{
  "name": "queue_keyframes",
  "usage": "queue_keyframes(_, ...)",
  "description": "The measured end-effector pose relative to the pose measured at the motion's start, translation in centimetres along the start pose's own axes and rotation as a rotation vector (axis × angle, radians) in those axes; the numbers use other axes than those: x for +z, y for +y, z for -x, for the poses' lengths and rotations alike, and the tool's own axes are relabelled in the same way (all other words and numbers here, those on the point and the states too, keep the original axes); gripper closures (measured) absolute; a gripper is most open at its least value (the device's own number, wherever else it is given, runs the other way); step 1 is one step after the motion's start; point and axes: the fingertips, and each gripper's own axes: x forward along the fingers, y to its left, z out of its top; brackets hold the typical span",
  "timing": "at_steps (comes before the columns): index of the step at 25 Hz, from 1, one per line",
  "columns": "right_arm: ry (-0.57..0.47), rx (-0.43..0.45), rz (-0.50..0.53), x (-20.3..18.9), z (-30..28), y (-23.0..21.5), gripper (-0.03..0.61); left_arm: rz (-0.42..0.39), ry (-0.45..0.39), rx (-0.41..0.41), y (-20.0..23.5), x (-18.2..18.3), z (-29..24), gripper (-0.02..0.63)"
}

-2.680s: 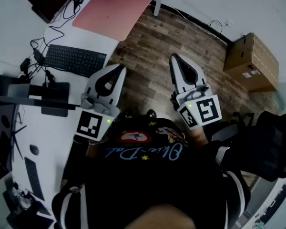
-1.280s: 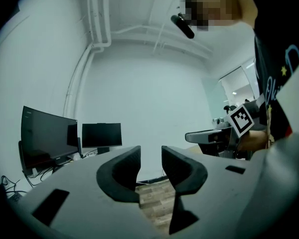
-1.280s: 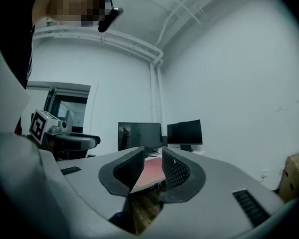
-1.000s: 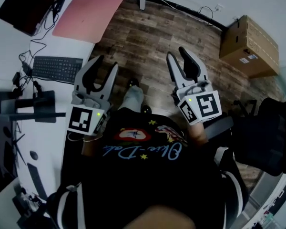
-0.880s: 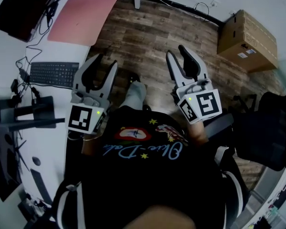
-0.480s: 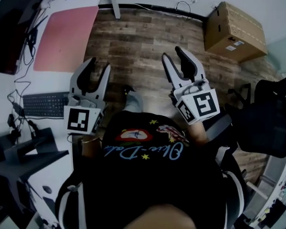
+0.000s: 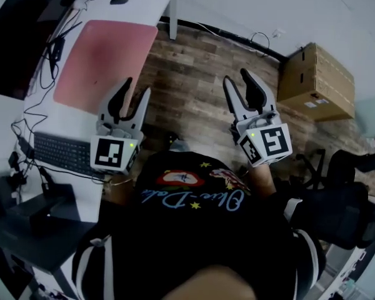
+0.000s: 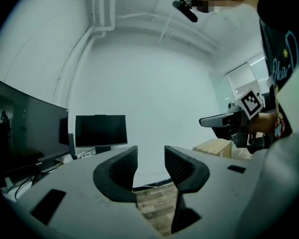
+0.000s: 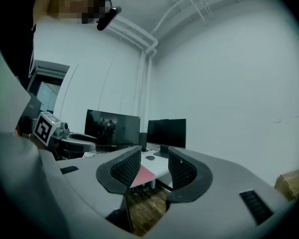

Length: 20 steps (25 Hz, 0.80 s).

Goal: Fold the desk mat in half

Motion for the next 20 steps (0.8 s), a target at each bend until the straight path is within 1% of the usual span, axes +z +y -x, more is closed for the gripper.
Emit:
queue_keyframes(5, 0.031, 0.105, 0.023, -0.3, -8.3, 0.8, 0.434, 0.048, 0.018, 0.118, 6.2, -1.4, -1.1, 0.468)
queue_keyframes(10, 0.026, 0.234, 0.045, -0.2, -15.2, 3.1, 0.433, 0.074, 0.052, 0.236, 11.4, -3.2, -0.8, 0.468)
queue_keyframes(15, 0.04, 0.388, 0.023, -1.5, -20.2, 6.2, 0.433, 0.062, 0.074, 0.355, 14.2, -3.7, 0.3, 0.468)
queue_keyframes(20, 0.054, 0.554, 0.004, -2.9, -25.2, 8.2, 0.433, 0.071, 0.134, 0.512, 16.4, -4.9, 1.4, 0.469)
